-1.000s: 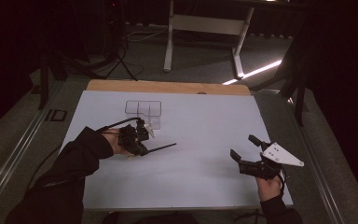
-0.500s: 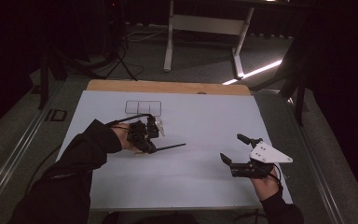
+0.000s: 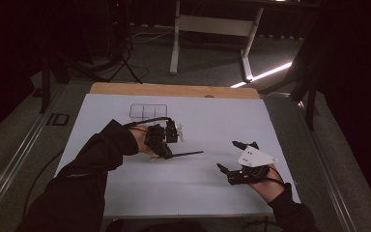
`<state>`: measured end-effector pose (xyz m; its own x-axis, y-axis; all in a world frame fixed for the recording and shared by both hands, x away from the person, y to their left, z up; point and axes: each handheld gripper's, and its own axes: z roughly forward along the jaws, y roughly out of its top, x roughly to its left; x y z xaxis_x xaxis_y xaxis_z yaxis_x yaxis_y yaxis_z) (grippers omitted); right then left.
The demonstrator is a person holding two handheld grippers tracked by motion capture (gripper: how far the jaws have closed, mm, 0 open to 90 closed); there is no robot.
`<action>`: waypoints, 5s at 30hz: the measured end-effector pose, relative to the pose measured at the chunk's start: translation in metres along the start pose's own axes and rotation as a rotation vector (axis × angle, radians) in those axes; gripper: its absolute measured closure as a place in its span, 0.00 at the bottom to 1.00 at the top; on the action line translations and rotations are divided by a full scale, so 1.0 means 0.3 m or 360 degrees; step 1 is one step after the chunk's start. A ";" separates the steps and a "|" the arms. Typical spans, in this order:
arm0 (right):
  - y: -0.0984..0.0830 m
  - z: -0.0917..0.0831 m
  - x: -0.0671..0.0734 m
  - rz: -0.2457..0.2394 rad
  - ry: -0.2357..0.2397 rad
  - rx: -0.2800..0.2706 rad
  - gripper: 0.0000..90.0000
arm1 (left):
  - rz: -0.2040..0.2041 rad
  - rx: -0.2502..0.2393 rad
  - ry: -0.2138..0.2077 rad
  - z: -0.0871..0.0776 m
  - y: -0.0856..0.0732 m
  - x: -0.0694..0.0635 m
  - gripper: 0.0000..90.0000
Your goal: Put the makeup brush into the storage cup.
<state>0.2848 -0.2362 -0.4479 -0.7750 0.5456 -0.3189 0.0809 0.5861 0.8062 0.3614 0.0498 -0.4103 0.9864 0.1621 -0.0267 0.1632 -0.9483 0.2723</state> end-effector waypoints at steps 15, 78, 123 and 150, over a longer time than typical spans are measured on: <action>0.058 0.078 0.087 -0.0583 0.0036 0.0295 0.55 | 0.0042 0.0052 -0.0033 0.034 0.072 -0.013 0.93; 0.068 0.139 -0.023 -0.0316 0.0605 0.0442 0.96 | -0.0249 -0.0938 -0.0054 -0.014 -0.207 -0.044 0.29; 0.022 0.160 -0.023 0.0426 0.0768 -0.0170 0.96 | -0.0681 -0.1892 -0.0114 0.041 -0.190 -0.049 0.59; 0.015 0.173 -0.014 0.0339 0.0768 -0.0078 0.95 | -0.0587 -0.1786 -0.0292 0.032 -0.124 -0.032 0.94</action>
<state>0.3212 -0.2047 -0.4688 -0.9459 0.3050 0.1110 0.2477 0.4572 0.8542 0.3459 0.0809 -0.4295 0.8864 0.2468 -0.3916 0.4195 -0.0706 0.9050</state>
